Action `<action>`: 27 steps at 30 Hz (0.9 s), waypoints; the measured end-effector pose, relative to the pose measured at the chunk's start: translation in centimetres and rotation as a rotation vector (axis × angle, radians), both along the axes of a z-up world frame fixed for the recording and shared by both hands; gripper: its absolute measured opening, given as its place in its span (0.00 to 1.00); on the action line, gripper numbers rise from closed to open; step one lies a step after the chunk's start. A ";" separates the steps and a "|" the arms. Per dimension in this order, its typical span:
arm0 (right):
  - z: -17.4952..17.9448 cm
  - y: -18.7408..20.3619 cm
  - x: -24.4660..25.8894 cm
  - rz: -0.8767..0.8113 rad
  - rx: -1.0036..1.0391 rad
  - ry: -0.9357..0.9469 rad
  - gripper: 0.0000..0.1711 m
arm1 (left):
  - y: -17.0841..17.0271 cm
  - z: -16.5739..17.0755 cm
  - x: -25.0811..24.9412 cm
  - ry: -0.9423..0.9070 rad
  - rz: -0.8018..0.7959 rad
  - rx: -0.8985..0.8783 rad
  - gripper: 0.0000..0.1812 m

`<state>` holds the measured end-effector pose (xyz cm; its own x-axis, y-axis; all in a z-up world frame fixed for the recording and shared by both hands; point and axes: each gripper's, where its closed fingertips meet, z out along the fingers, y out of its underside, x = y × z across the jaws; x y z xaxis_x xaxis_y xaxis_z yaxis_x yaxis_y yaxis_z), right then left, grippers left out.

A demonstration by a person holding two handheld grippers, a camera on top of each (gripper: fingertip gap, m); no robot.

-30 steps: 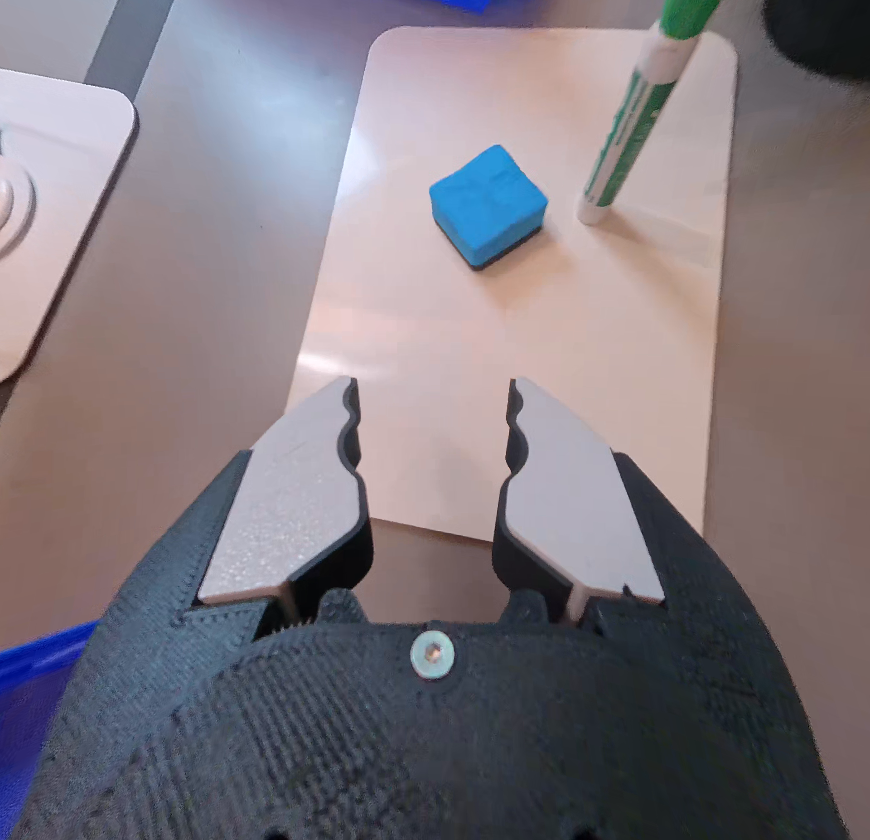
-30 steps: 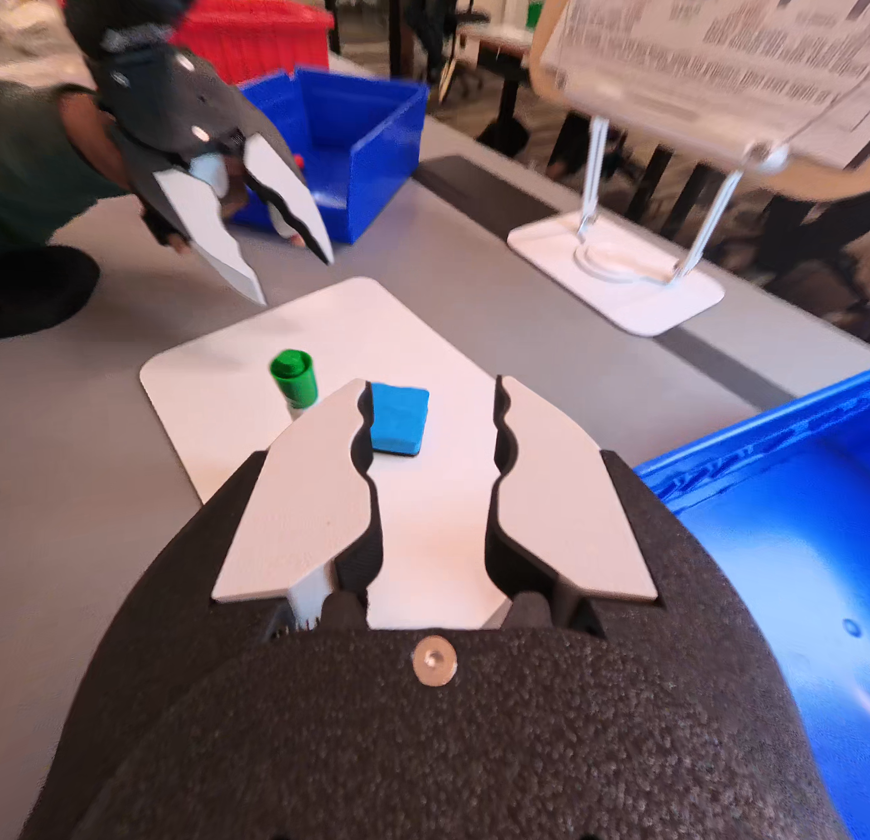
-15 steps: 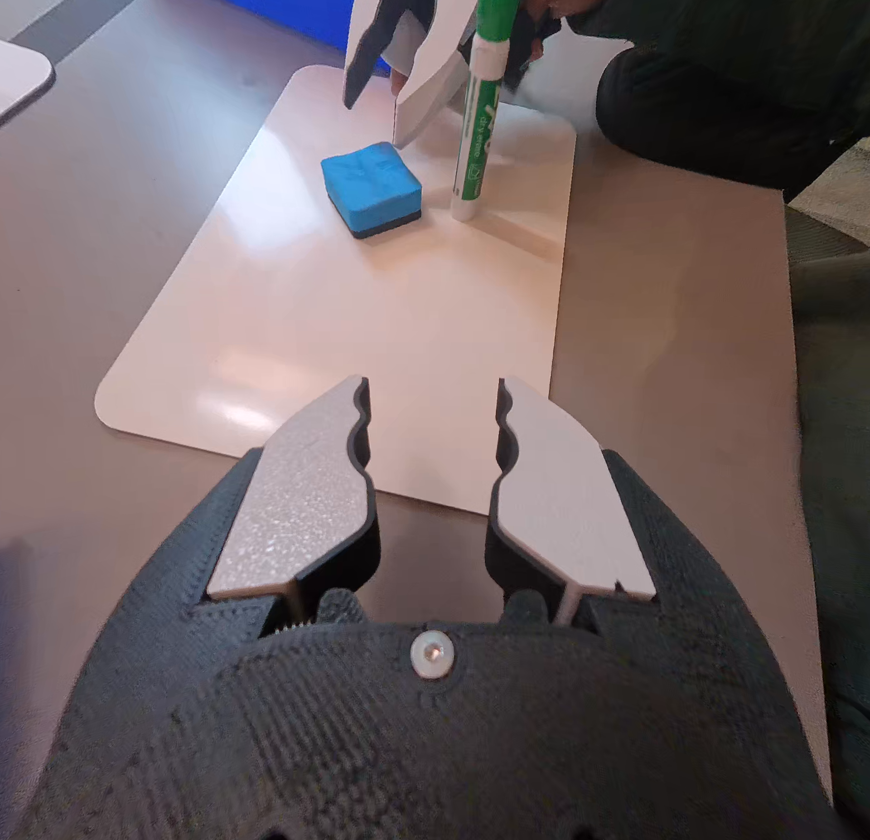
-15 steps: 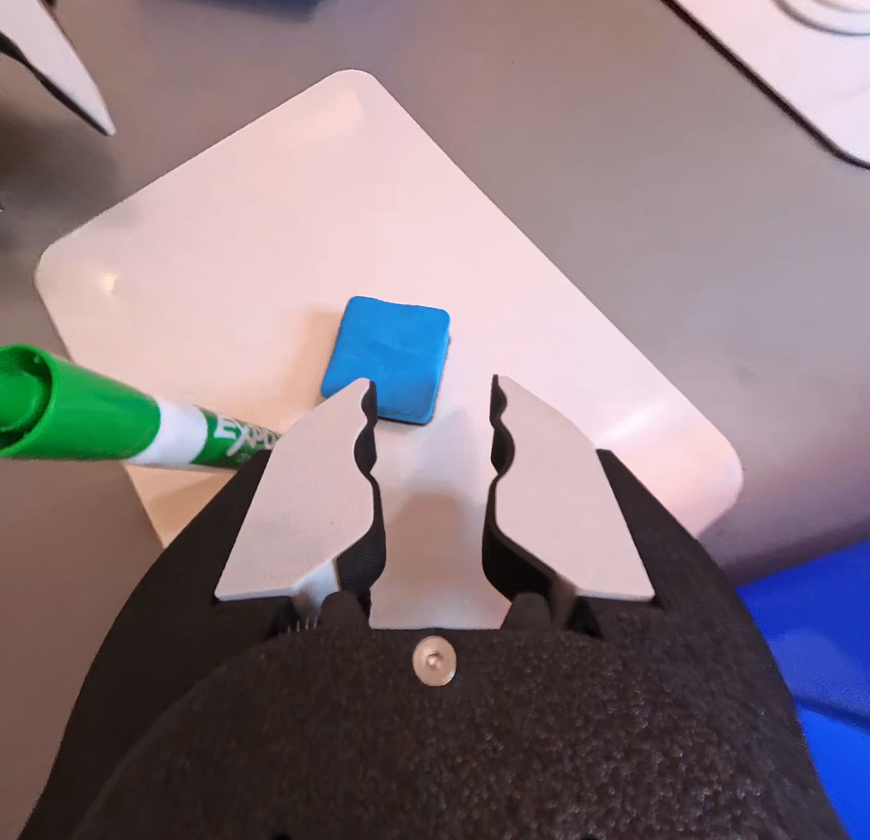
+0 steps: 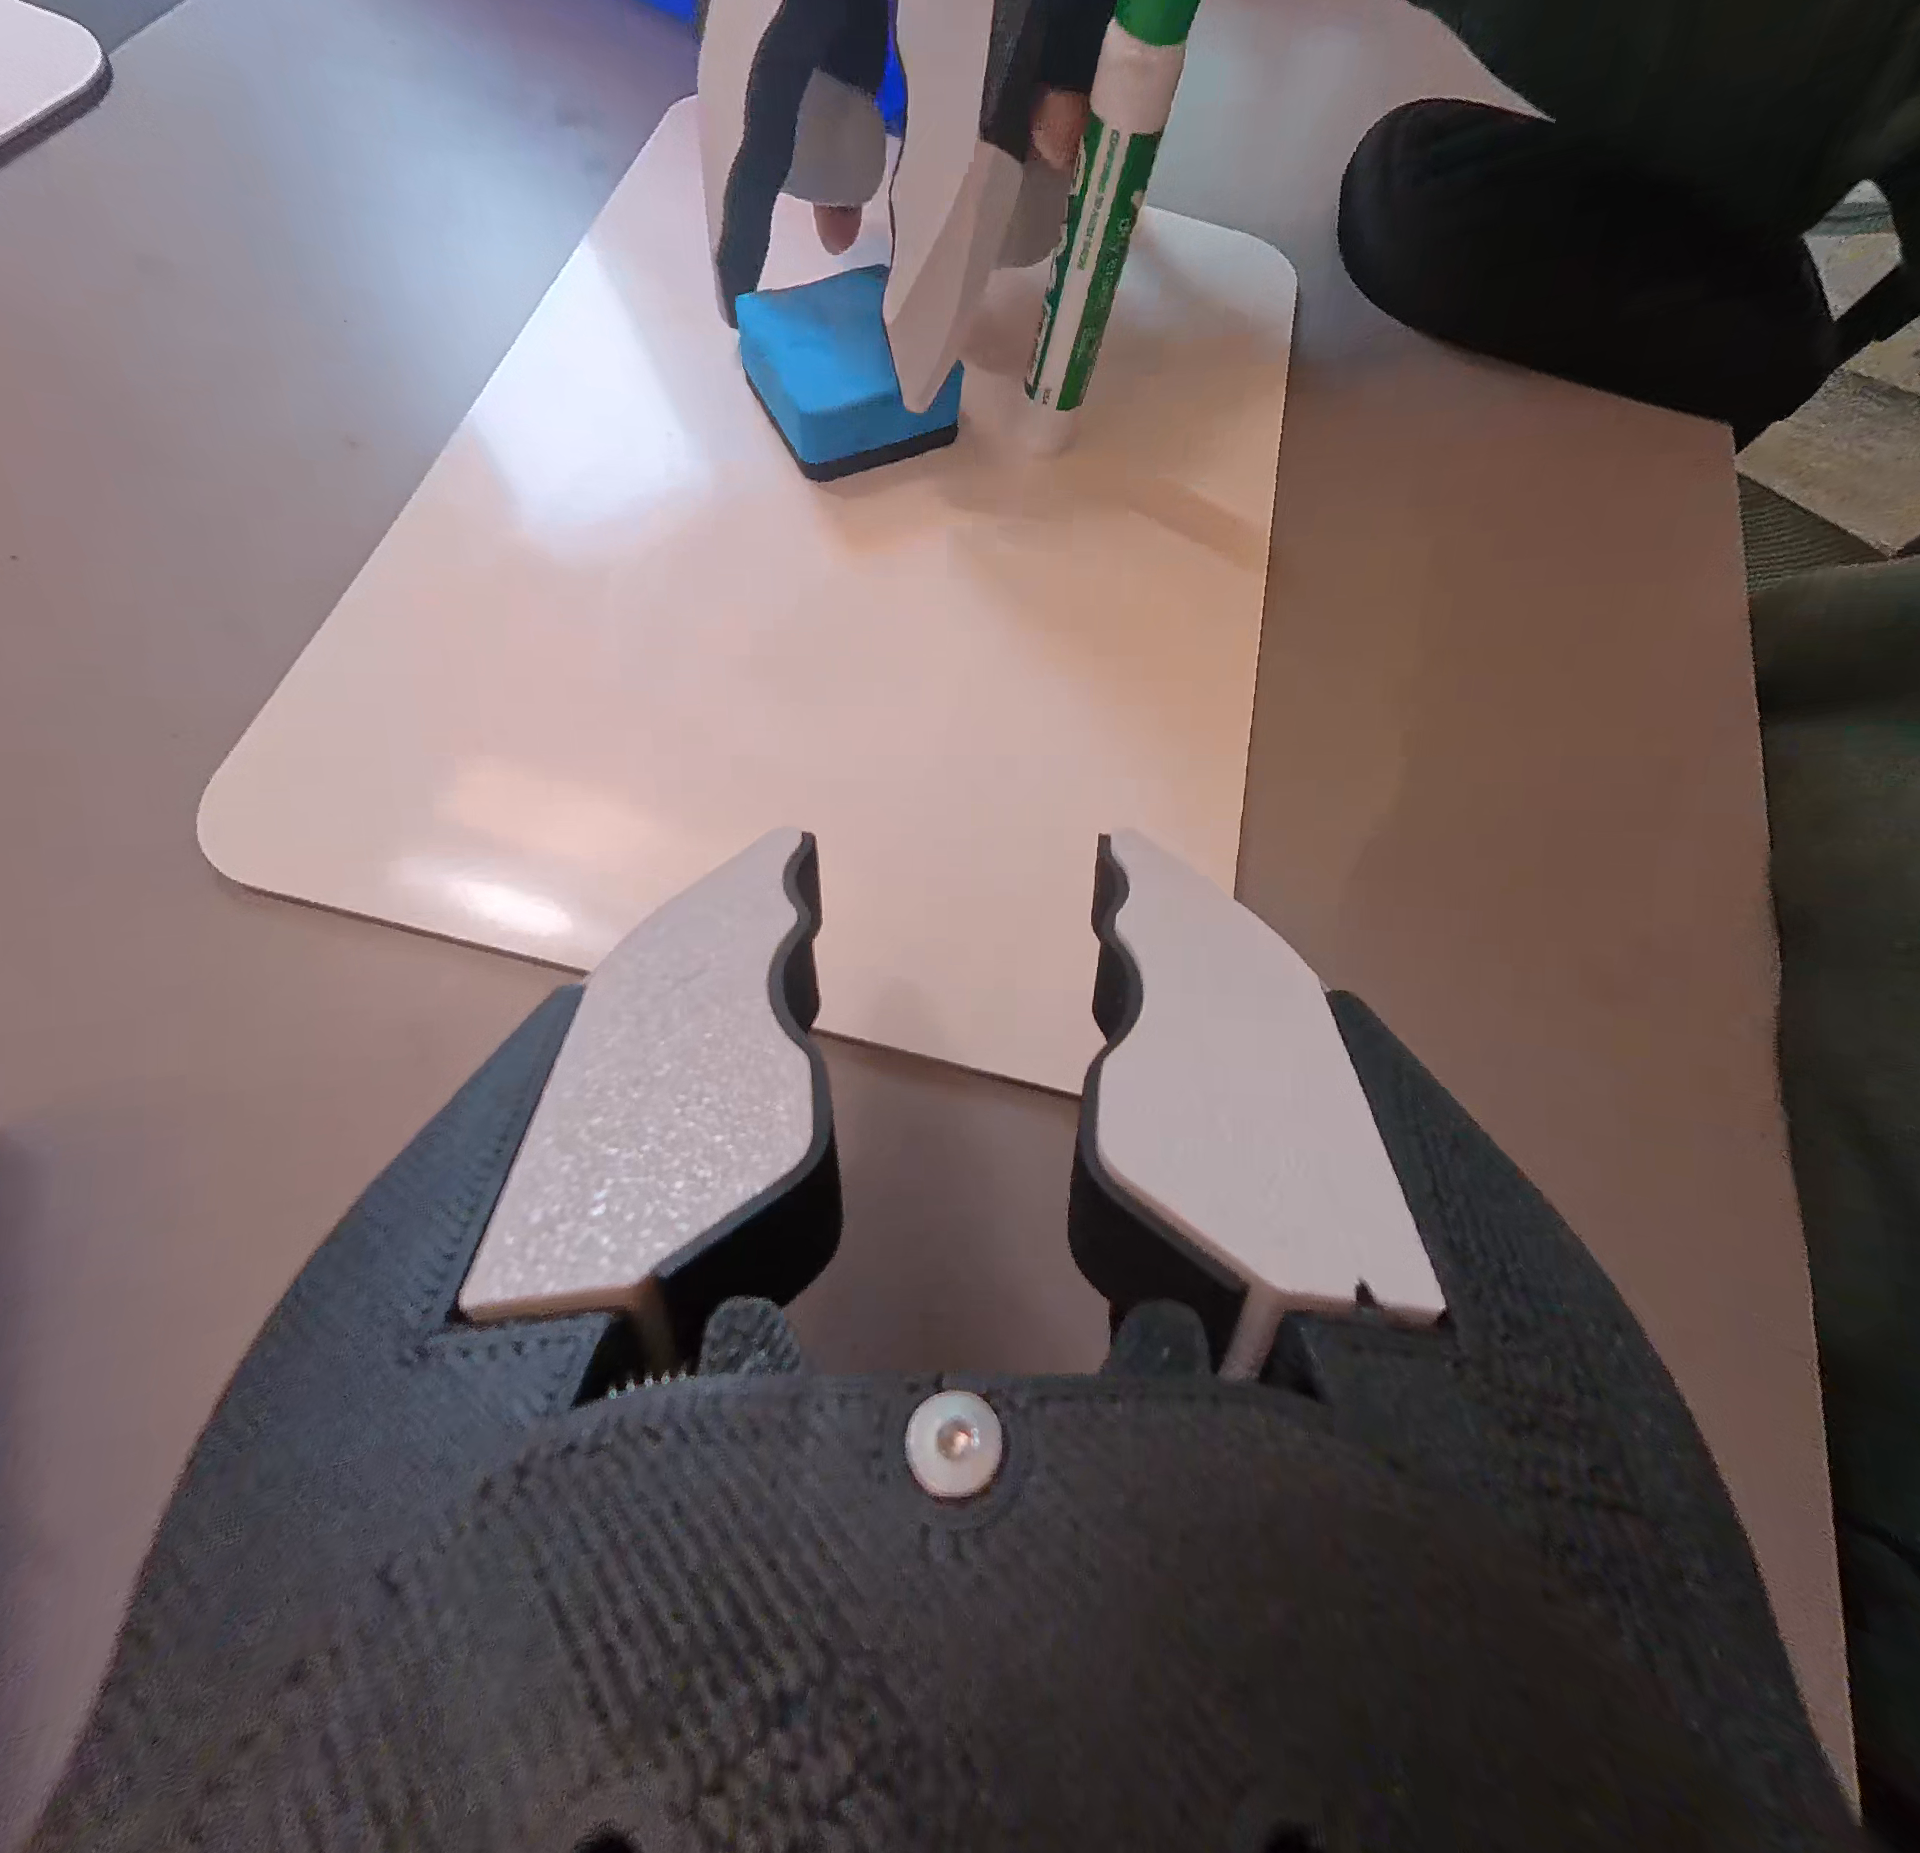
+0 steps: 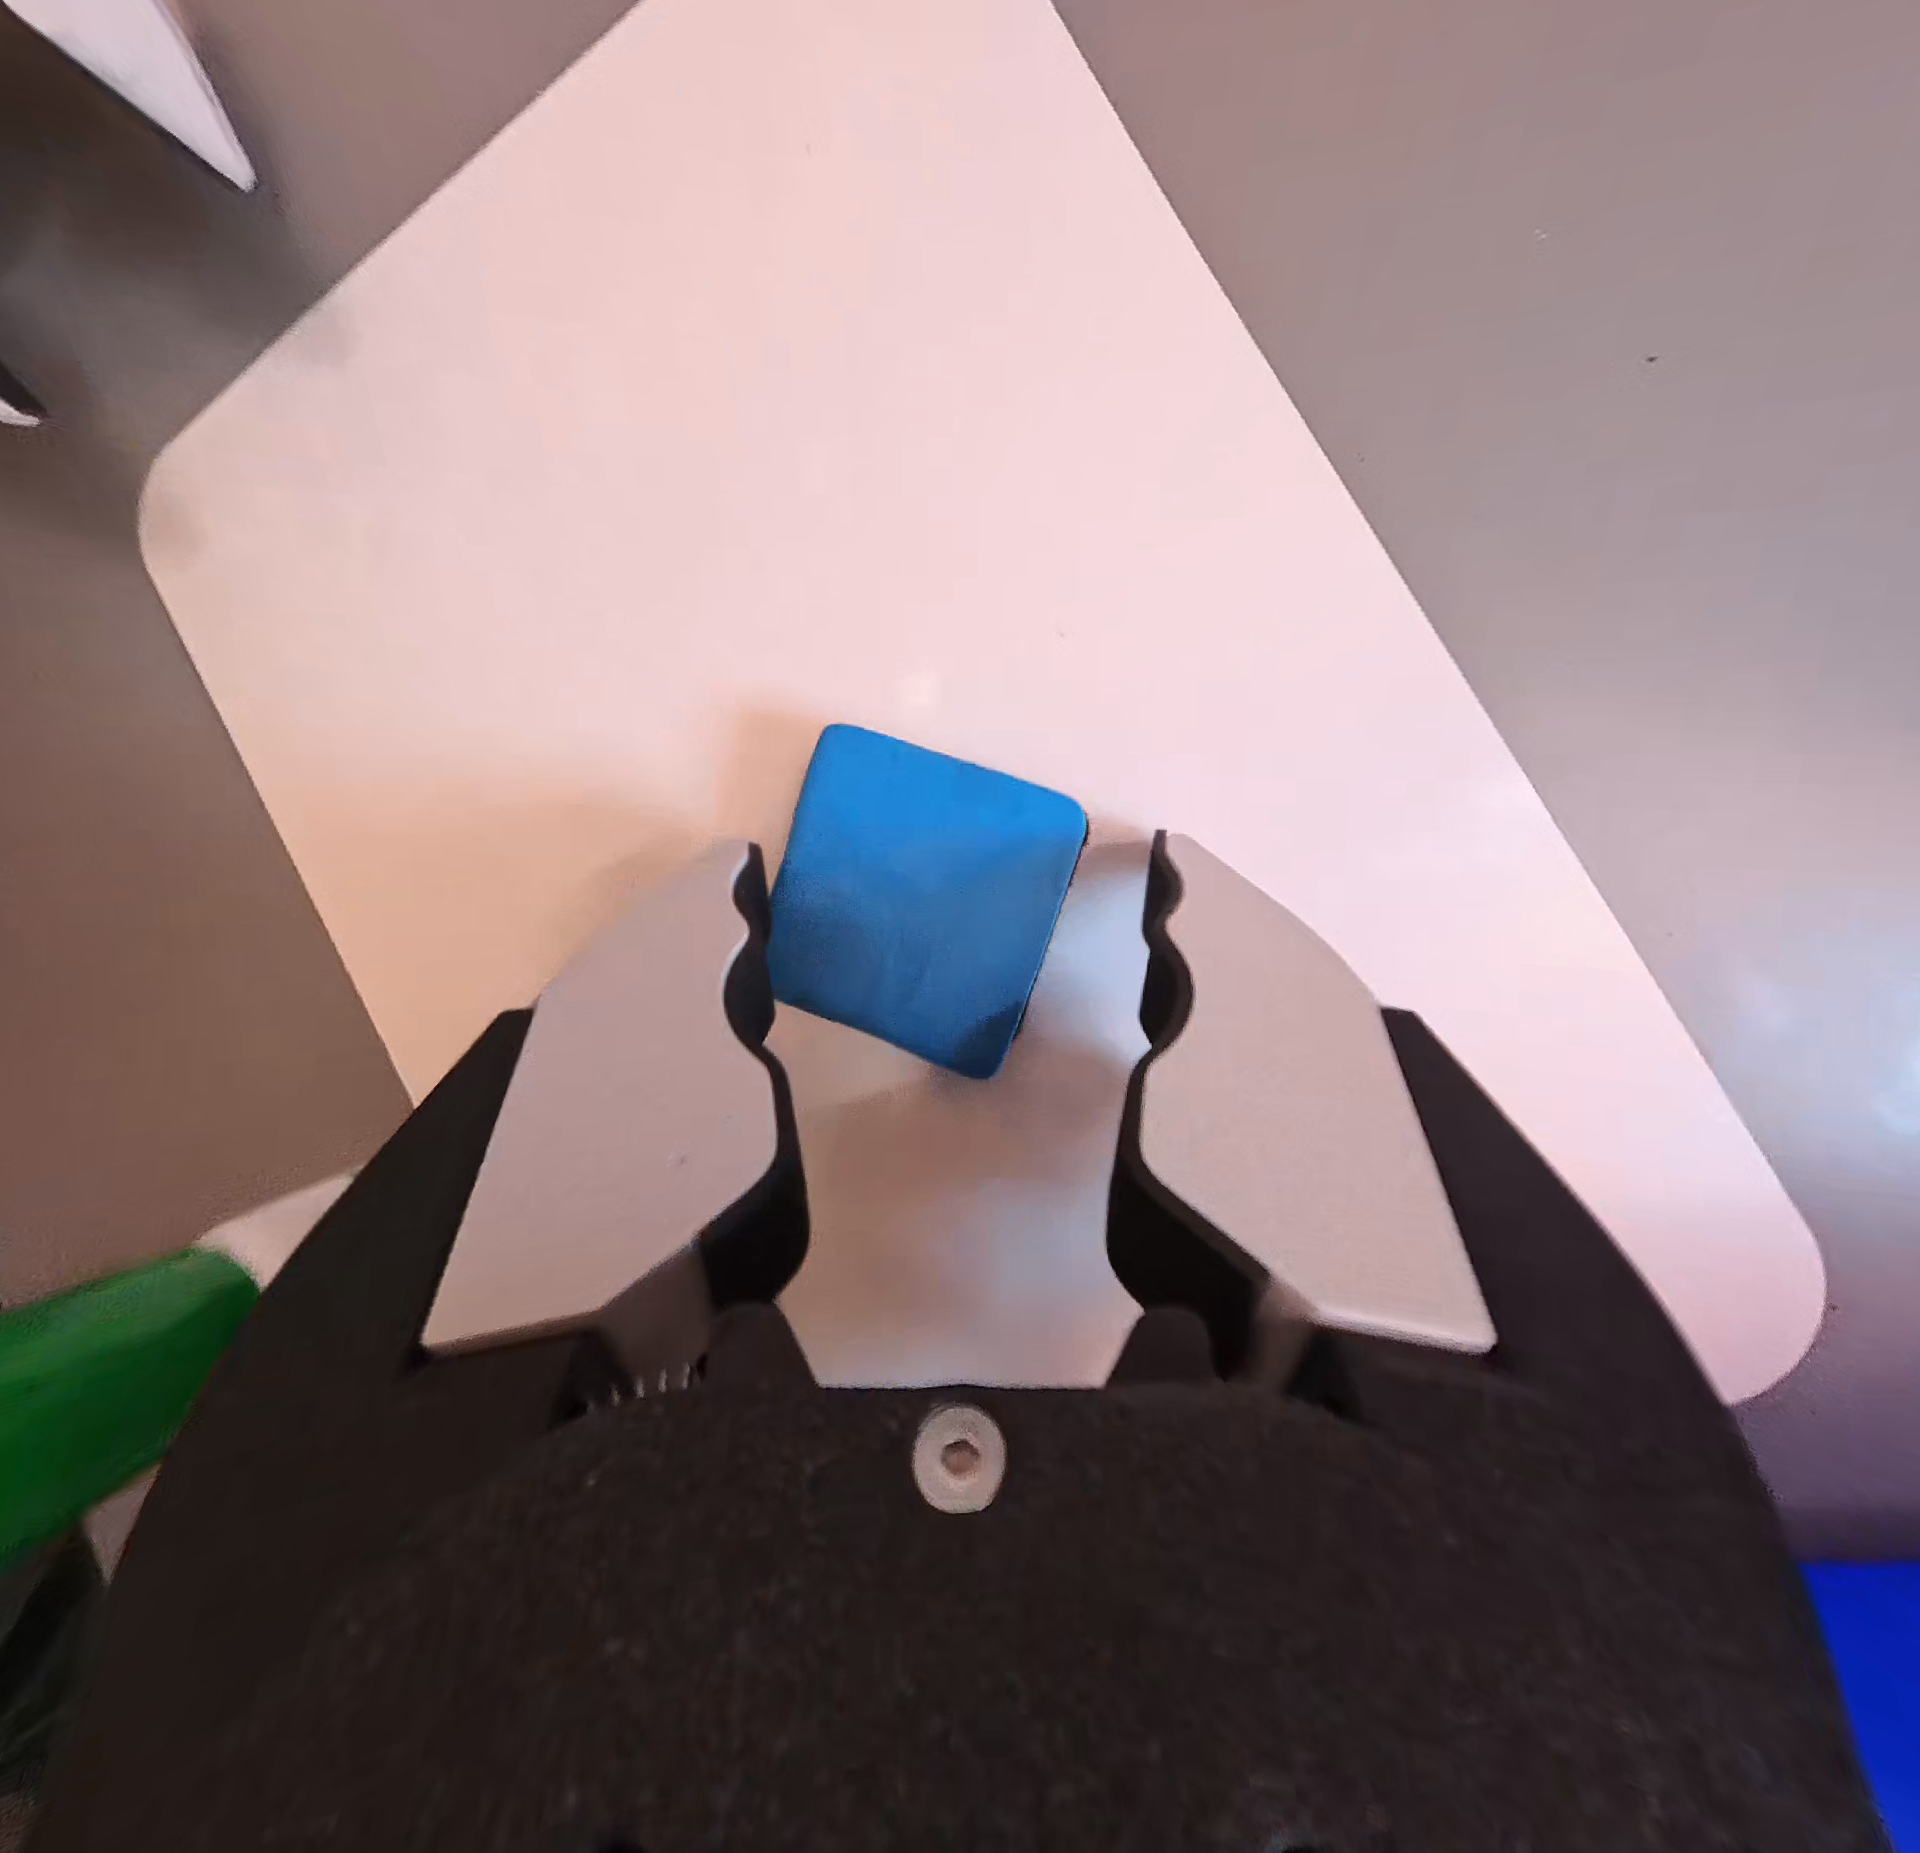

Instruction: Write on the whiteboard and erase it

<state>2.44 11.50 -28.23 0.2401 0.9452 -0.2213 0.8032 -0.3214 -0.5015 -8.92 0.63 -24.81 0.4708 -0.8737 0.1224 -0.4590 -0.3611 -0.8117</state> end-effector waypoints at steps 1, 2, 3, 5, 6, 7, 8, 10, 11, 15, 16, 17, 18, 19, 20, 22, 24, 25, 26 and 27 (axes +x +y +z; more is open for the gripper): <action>-0.2 0.0 0.0 0.009 0.007 -0.023 0.39 | 0.0 0.0 0.0 0.001 0.001 -0.002 0.28; -0.3 0.1 0.0 0.017 0.021 -0.039 0.38 | 0.0 -0.1 -0.1 0.002 0.002 -0.003 0.28; -0.3 0.2 -0.1 0.023 0.035 -0.046 0.36 | 0.0 -0.1 -0.1 0.005 0.001 -0.002 0.28; -0.1 0.9 0.0 0.014 0.070 -0.053 0.33 | 0.0 -0.3 -0.1 0.013 -0.001 0.000 0.28; 0.0 1.6 0.2 -0.002 0.094 -0.061 0.33 | 0.0 -0.4 -0.1 0.016 -0.002 -0.001 0.28; 0.0 2.4 0.5 -0.025 0.112 -0.070 0.33 | -0.1 -0.4 -0.1 0.017 -0.003 -0.002 0.28; 0.1 3.3 0.9 -0.059 0.132 -0.079 0.33 | -0.1 -0.5 -0.1 0.018 -0.005 -0.003 0.27; 0.5 5.7 1.5 -0.157 0.176 -0.077 0.32 | -0.1 -0.5 -0.1 0.020 -0.008 0.001 0.27; 0.8 7.0 1.8 -0.230 0.193 -0.065 0.32 | -0.1 -0.5 -0.1 0.020 -0.009 0.003 0.27; 2.3 12.2 2.5 -0.504 0.300 -0.009 0.33 | -0.1 -0.7 -0.1 0.017 -0.010 -0.001 0.26; 2.3 13.0 2.8 -0.532 0.331 -0.013 0.33 | -0.1 -0.8 -0.1 0.016 -0.011 -0.004 0.26; 2.3 13.7 3.1 -0.551 0.353 -0.023 0.33 | -0.1 -0.9 -0.1 0.018 -0.012 -0.006 0.26; 2.2 14.2 3.5 -0.563 0.360 -0.029 0.33 | -0.2 -0.9 -0.1 0.020 -0.014 -0.005 0.26; 2.1 14.6 4.0 -0.579 0.360 -0.031 0.33 | -0.2 -0.9 -0.1 0.022 -0.016 -0.003 0.26; 2.1 15.2 4.7 -0.600 0.365 -0.037 0.33 | -0.3 -0.9 -0.1 0.022 -0.018 -0.001 0.26; 2.2 16.2 6.5 -0.639 0.370 -0.052 0.33 | -0.3 -0.8 -0.1 0.019 -0.023 0.006 0.26; 1.9 17.1 8.4 -0.673 0.359 -0.067 0.33 | -0.3 -0.6 -0.1 0.010 -0.025 0.007 0.26; 1.8 17.6 9.3 -0.690 0.353 -0.074 0.33 | -0.3 -0.6 -0.1 0.006 -0.024 0.005 0.26; 1.5 17.9 10.1 -0.704 0.342 -0.080 0.33 | -0.2 -0.6 -0.1 0.004 -0.023 0.002 0.26; 1.2 18.1 10.7 -0.713 0.324 -0.083 0.33 | -0.2 -0.7 -0.1 0.004 -0.022 0.000 0.26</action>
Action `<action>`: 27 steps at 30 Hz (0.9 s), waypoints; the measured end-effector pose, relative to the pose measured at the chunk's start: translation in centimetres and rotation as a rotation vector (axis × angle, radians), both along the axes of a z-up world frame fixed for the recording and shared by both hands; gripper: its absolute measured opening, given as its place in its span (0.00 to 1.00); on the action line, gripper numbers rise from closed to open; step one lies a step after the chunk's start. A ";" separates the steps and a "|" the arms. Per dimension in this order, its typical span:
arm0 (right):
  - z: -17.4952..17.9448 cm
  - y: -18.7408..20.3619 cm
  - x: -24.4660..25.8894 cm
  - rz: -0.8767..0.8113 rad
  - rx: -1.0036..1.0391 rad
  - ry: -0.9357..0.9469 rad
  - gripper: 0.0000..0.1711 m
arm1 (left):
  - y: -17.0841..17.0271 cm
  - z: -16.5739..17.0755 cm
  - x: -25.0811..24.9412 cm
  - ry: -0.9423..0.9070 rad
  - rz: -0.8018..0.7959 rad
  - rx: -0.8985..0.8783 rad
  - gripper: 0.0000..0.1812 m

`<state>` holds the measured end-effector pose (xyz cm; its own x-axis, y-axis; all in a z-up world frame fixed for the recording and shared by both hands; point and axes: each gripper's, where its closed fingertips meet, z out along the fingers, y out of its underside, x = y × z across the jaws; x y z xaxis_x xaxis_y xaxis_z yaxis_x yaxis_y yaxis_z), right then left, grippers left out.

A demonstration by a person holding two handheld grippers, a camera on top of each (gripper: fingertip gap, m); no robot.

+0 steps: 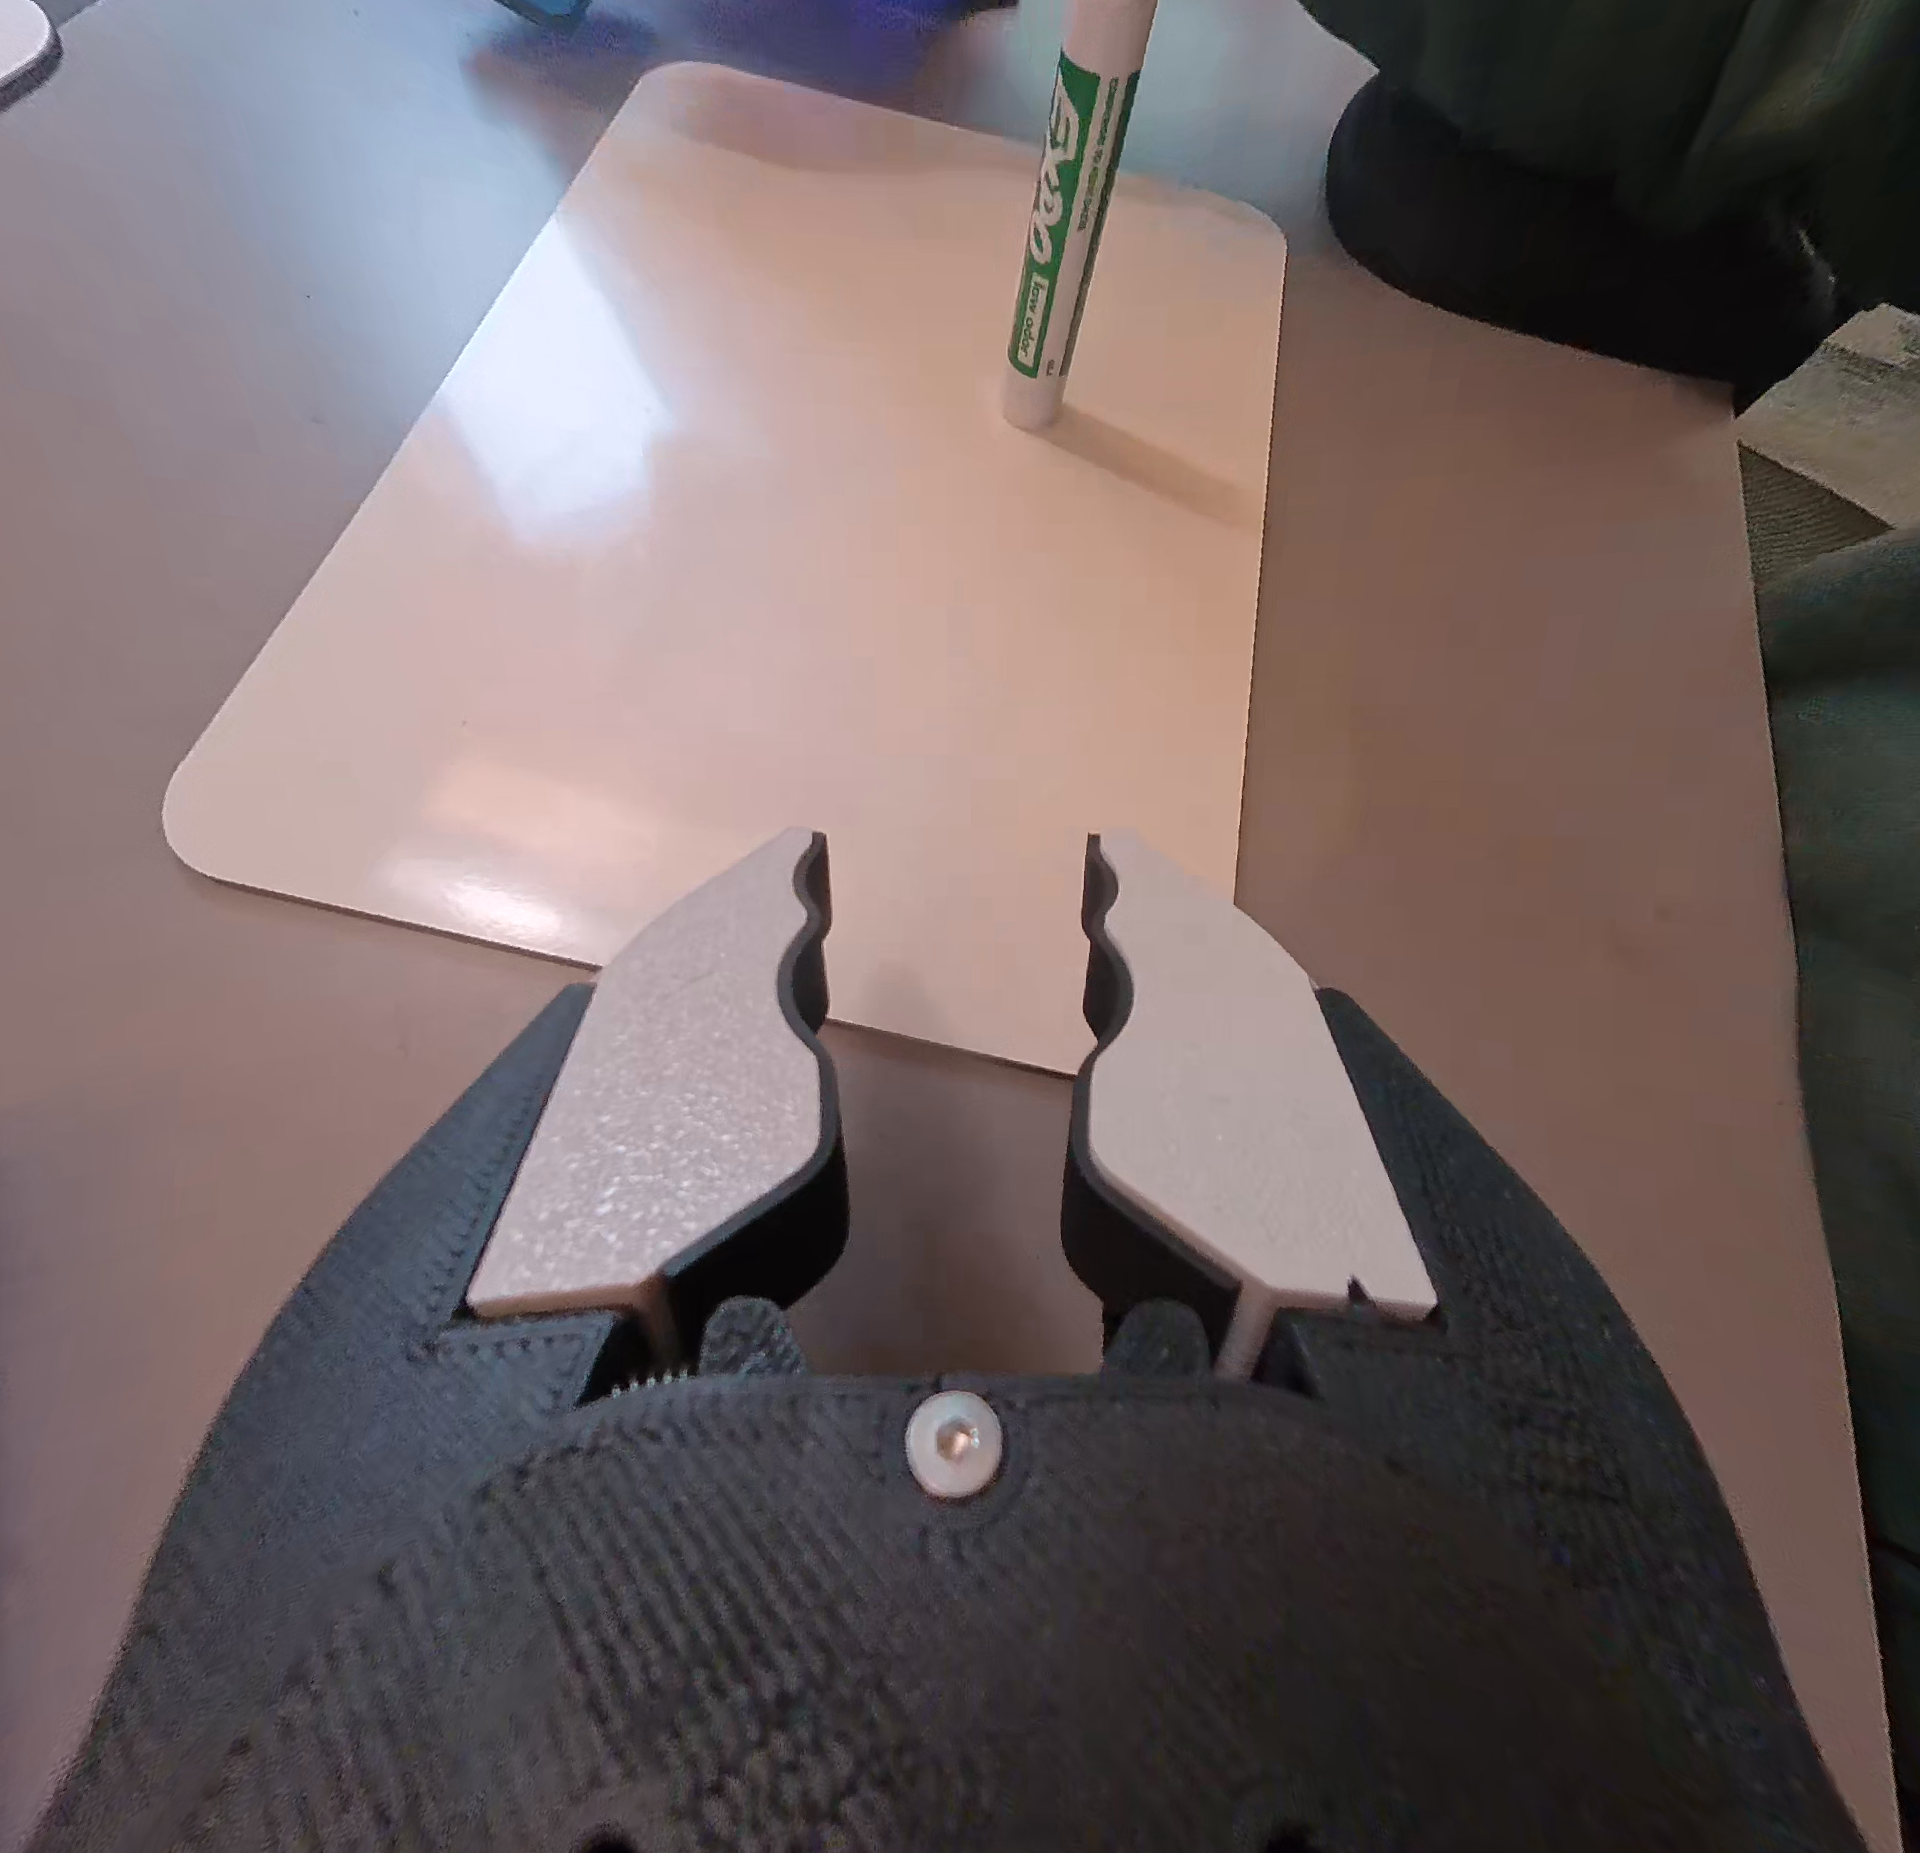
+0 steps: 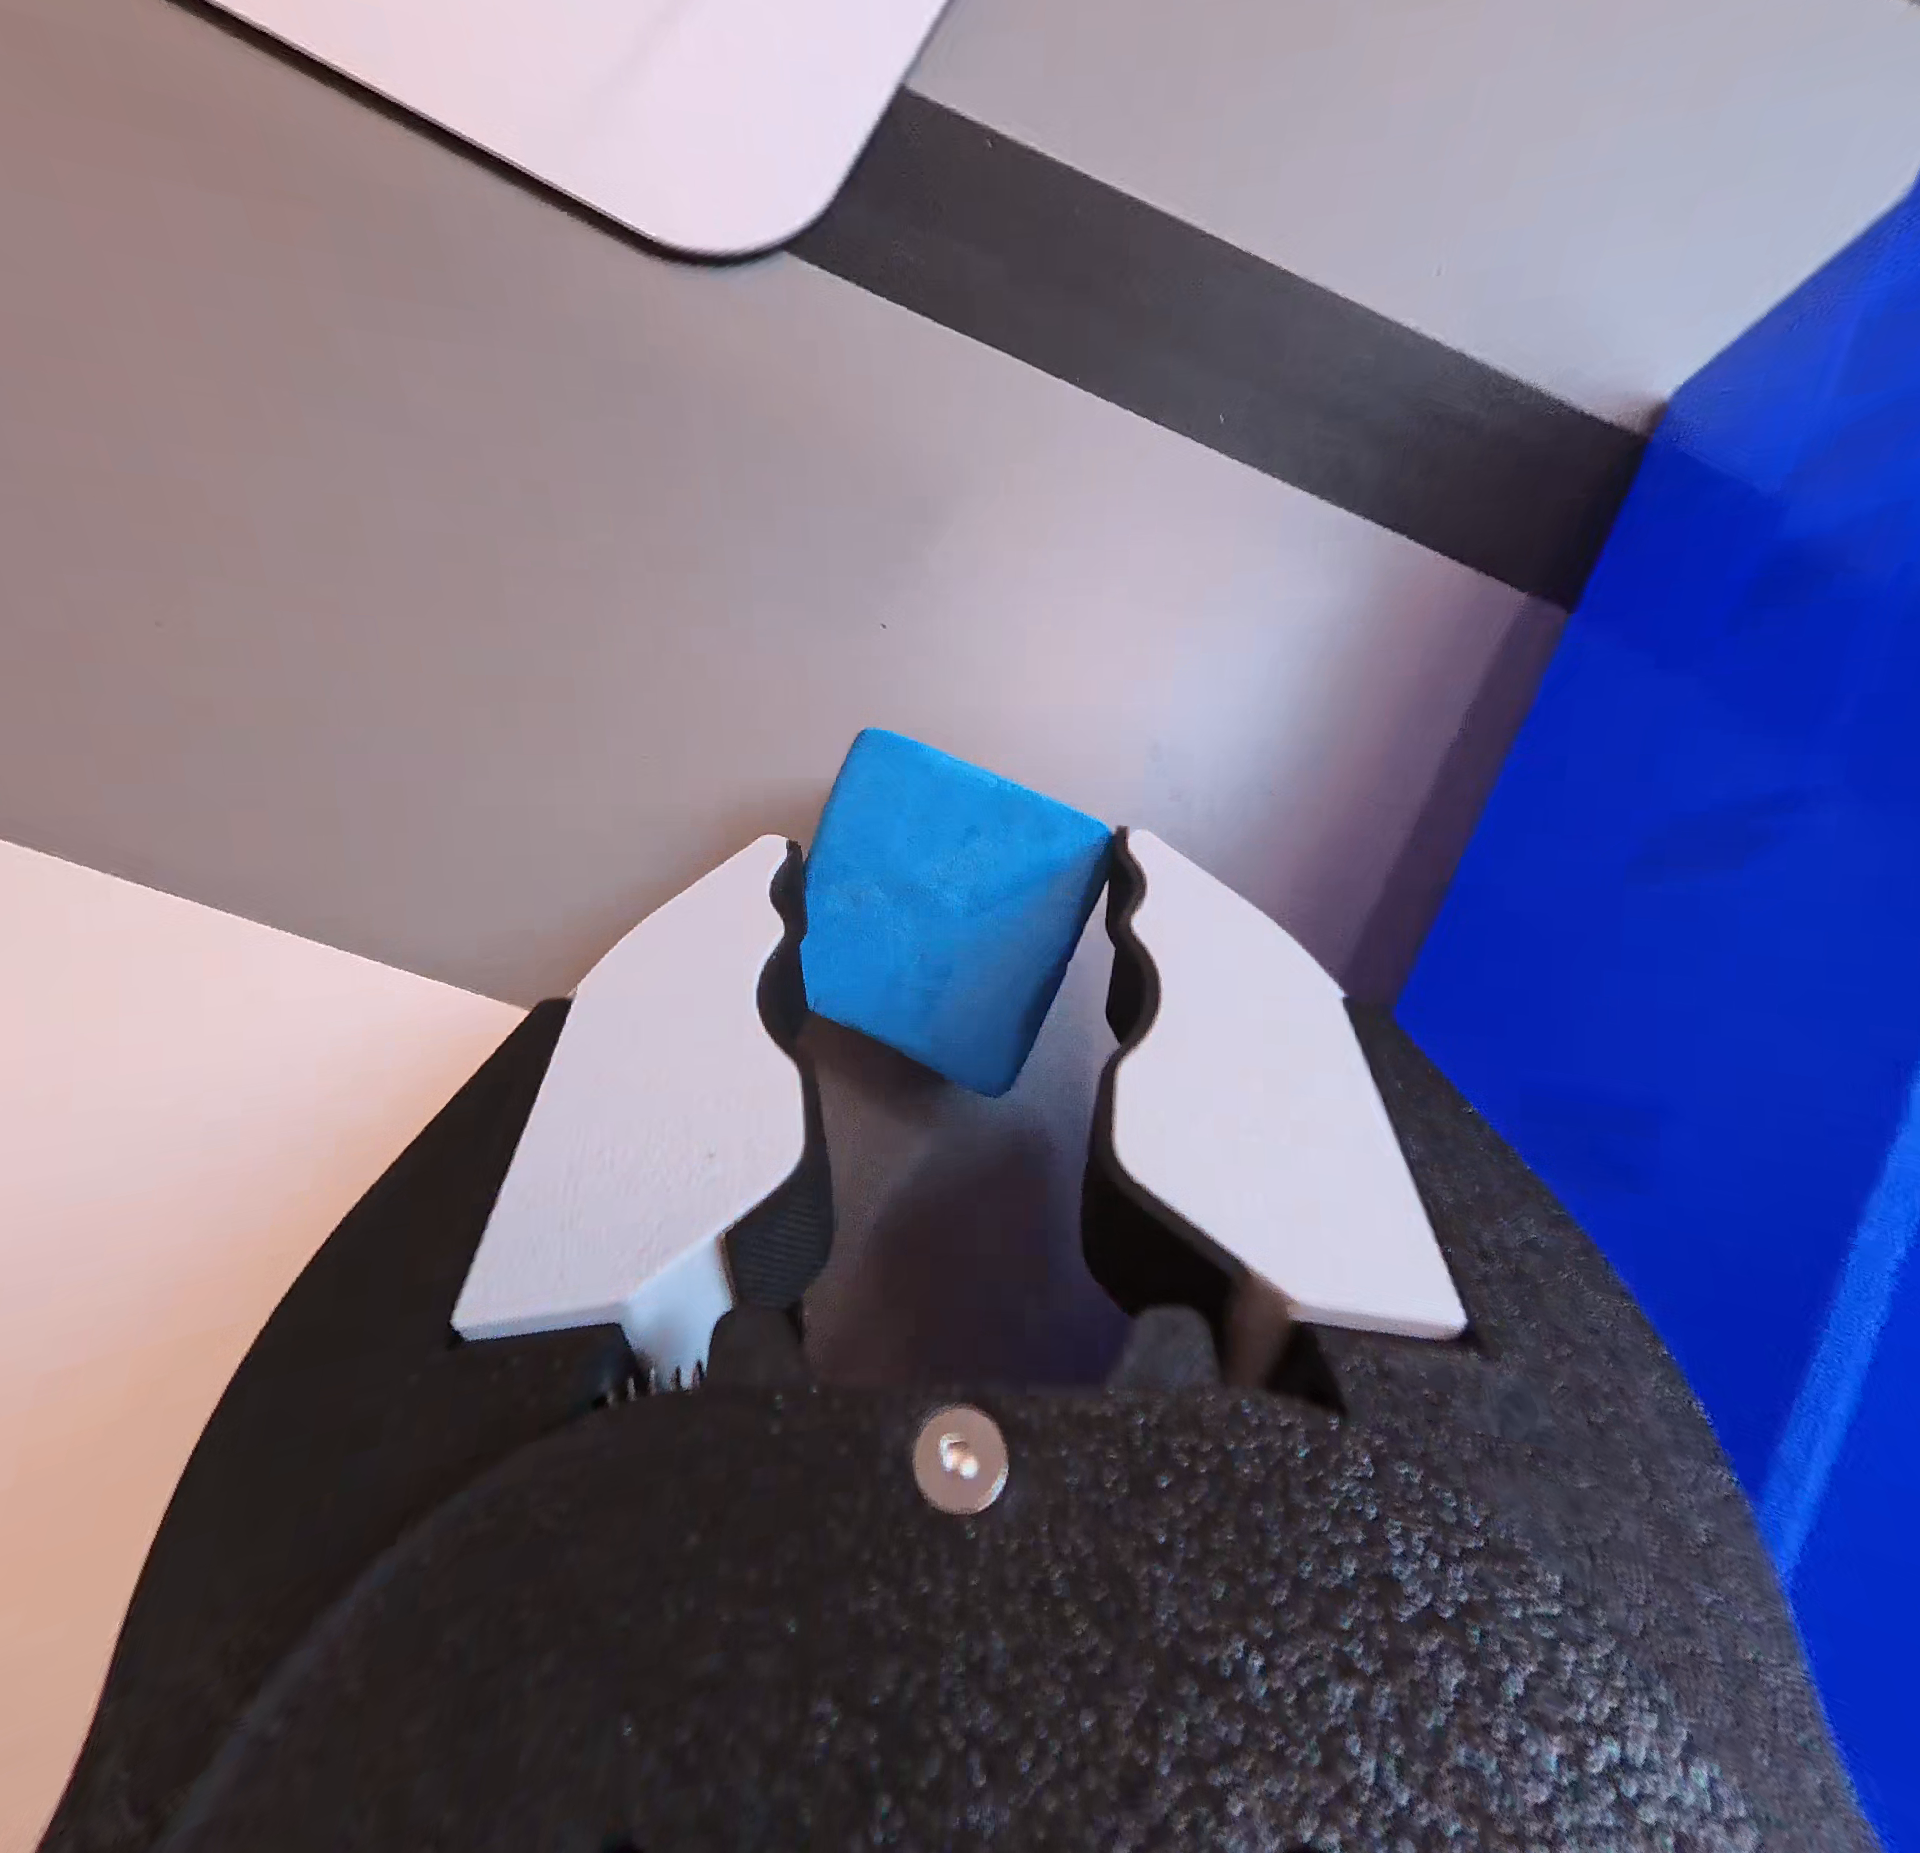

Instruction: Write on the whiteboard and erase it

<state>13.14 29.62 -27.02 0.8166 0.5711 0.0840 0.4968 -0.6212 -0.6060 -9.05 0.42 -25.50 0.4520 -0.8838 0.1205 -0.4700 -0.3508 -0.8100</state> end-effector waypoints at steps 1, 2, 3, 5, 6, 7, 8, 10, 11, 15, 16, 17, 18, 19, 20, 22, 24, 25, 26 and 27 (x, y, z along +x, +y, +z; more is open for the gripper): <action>-0.3 0.1 0.4 -0.006 -0.015 0.012 0.33 | 0.0 0.0 0.0 0.000 0.000 0.000 0.26; -0.7 0.2 0.7 -0.014 -0.023 0.018 0.33 | 0.0 0.0 0.1 0.001 0.000 0.001 0.26; -0.9 0.2 0.8 -0.016 -0.023 0.018 0.33 | 0.0 0.0 0.1 -0.001 0.001 0.003 0.26; -1.0 0.1 0.8 -0.006 0.000 0.023 0.37 | 0.1 0.1 0.2 -0.008 0.005 0.007 0.26; -0.9 0.1 0.6 0.000 0.018 0.029 0.39 | 0.2 0.1 0.2 -0.011 0.008 0.008 0.26; -0.4 0.1 0.4 0.011 0.050 0.043 0.40 | 0.2 0.0 0.3 -0.013 0.010 0.006 0.26; 0.4 0.0 -0.1 0.030 0.095 0.069 0.41 | 0.2 -0.1 0.3 -0.012 0.011 0.003 0.26; 2.8 -0.6 -1.3 0.090 0.203 0.148 0.41 | 0.2 -0.3 0.3 -0.006 0.011 -0.002 0.26; 4.4 -1.2 -2.0 0.128 0.256 0.195 0.40 | 0.2 -0.5 0.4 -0.002 0.010 -0.003 0.26; 10.7 -5.2 -3.4 0.272 0.450 0.363 0.38 | 0.2 -0.6 0.5 -0.004 0.004 0.000 0.26; 12.0 -6.5 -3.6 0.312 0.490 0.397 0.37 | 0.2 -0.5 0.6 -0.008 0.004 0.003 0.26; 13.2 -7.7 -3.5 0.343 0.532 0.426 0.37 | 0.2 -0.5 0.6 -0.010 0.004 0.008 0.26; 14.2 -8.9 -3.3 0.366 0.579 0.445 0.36 | 0.3 -0.4 0.5 -0.008 0.008 0.015 0.26; 15.0 -10.0 -3.1 0.388 0.626 0.458 0.35 | 0.5 -0.3 0.4 -0.005 0.017 0.028 0.26; 15.6 -11.2 -2.8 0.412 0.663 0.466 0.34 | 0.7 0.0 0.3 -0.006 0.030 0.043 0.25; 15.7 -13.6 -2.7 0.471 0.674 0.479 0.31 | 1.1 0.8 0.1 -0.036 0.057 0.073 0.23; 15.1 -15.8 -2.9 0.527 0.628 0.507 0.30 | 1.6 1.8 -0.2 -0.075 0.087 0.104 0.19; 14.7 -17.0 -3.1 0.557 0.597 0.527 0.29 | 1.8 2.2 -0.4 -0.090 0.100 0.120 0.18; 14.3 -18.0 -3.3 0.585 0.567 0.547 0.28 | 1.9 2.6 -0.5 -0.103 0.111 0.136 0.17; 13.9 -19.0 -3.7 0.617 0.537 0.567 0.27 | 2.1 2.9 -0.6 -0.112 0.119 0.152 0.15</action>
